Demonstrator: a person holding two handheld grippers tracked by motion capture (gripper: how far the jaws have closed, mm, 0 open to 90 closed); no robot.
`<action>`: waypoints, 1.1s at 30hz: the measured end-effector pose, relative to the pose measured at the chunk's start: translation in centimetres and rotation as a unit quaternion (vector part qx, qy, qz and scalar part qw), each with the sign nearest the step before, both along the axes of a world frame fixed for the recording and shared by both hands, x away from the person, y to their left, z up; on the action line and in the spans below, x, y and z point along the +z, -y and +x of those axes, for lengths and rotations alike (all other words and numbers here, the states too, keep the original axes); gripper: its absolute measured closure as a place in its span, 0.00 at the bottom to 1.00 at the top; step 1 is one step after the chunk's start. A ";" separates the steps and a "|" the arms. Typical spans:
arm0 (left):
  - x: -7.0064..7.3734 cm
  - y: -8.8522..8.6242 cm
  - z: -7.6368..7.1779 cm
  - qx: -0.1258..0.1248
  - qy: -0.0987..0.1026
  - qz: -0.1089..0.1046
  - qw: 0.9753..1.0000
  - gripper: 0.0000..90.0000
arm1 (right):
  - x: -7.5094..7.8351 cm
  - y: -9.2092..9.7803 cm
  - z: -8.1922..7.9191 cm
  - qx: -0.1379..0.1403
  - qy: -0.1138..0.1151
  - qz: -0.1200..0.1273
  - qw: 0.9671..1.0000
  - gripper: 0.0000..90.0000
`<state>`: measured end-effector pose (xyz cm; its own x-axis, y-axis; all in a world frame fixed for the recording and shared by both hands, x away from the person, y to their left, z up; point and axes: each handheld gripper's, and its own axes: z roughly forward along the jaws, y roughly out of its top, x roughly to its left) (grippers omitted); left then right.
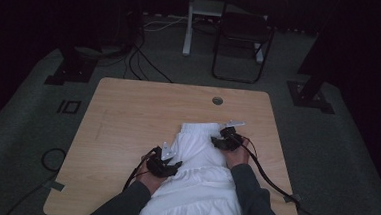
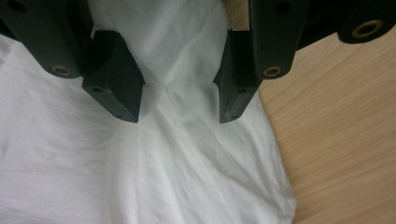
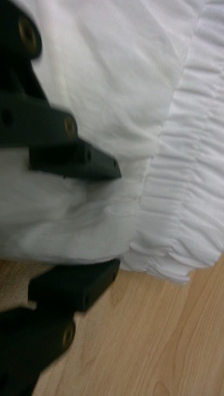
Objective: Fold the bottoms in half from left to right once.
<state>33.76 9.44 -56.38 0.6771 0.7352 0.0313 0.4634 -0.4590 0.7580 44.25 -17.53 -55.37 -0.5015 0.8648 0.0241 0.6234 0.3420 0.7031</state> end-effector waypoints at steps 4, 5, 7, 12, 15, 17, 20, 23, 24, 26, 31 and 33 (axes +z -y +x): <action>1.6 -0.5 0.8 0.006 -0.003 -0.001 1.000 0.51 | 0.2 0.1 0.0 0.007 -0.012 0.005 1.000 0.82; 2.2 -0.7 1.1 0.008 0.000 -0.010 1.000 0.51 | 0.2 0.1 0.1 0.008 -0.013 0.006 1.000 0.85; 3.8 -0.9 2.0 0.015 0.013 -0.022 1.000 0.49 | 0.2 0.1 0.1 0.007 -0.016 0.009 1.000 0.87; 4.8 -0.2 6.5 0.034 -0.009 -0.042 0.998 0.39 | 0.2 0.0 0.2 0.004 -0.018 0.014 1.000 0.88; 3.4 0.8 8.5 0.042 -0.039 -0.043 0.997 0.32 | 0.1 0.1 0.1 0.004 -0.014 0.015 1.000 0.88; 2.5 1.4 9.0 0.047 -0.048 -0.032 0.997 0.31 | 0.1 0.2 0.1 0.006 -0.013 0.016 1.000 0.88; 1.2 1.7 9.7 0.065 -0.054 -0.011 0.996 0.27 | 0.1 0.2 0.1 0.007 -0.012 0.018 1.000 0.88; 0.8 1.6 10.0 0.070 -0.047 -0.005 0.996 0.26 | 0.0 0.2 0.0 0.006 -0.010 0.019 1.000 0.88; 0.8 1.6 10.1 0.072 -0.047 -0.008 0.996 0.26 | 0.0 0.2 0.0 0.006 -0.009 0.019 1.000 0.88; 0.8 1.8 10.0 0.069 -0.043 -0.004 0.997 0.26 | 0.0 0.2 0.0 0.005 -0.009 0.020 1.000 0.88; 0.8 2.4 9.5 0.055 -0.032 0.015 0.998 0.29 | 0.0 0.1 0.0 0.004 -0.007 0.018 1.000 0.88; 0.9 2.6 9.3 0.047 -0.031 0.010 0.998 0.48 | 0.0 0.1 -0.1 0.003 -0.005 0.017 1.000 0.88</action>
